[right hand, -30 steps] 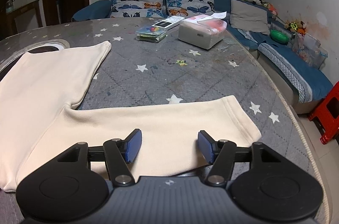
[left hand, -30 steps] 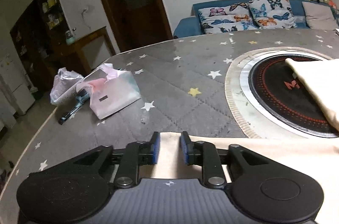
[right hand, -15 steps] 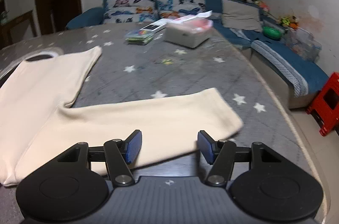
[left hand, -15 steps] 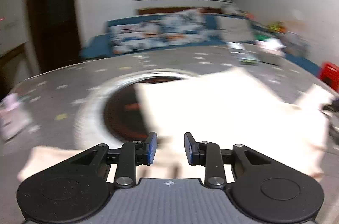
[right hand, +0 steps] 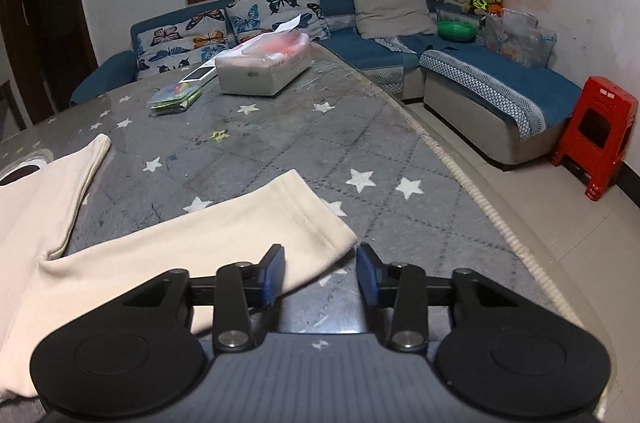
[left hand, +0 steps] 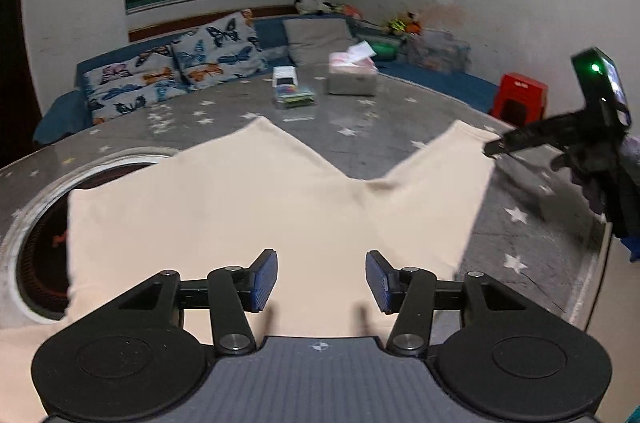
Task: Fold clothes
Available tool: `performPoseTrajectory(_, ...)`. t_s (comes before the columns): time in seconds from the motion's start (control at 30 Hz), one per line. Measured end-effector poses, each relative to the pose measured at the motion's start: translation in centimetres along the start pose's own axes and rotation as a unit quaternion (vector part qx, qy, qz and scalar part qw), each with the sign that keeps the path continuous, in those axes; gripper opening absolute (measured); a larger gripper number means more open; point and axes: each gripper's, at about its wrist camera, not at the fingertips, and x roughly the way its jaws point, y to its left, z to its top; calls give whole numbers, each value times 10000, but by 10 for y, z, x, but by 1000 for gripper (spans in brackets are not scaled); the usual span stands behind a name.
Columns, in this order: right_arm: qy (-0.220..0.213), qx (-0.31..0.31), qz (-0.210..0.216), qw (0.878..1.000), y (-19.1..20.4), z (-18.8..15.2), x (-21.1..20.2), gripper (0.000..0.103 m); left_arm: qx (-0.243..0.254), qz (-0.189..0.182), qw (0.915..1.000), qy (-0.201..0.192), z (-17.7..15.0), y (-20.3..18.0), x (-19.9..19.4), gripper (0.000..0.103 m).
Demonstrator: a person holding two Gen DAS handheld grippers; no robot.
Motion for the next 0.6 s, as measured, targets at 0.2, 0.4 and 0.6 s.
performPoseTrajectory(0.2,-171,171,60,9997,-4,1,-1,6,105,-46,9998,133,-4,-9,9,52)
performPoseTrajectory(0.4,-456,256,76,9986,-9,5,-14,4,232,-166,9995,146,-4,-20,13,52)
performPoseTrajectory(0.6,-195,392,56,9990,-13,-1,-1,6,490,-191,9984,185,-9,-31,17,52)
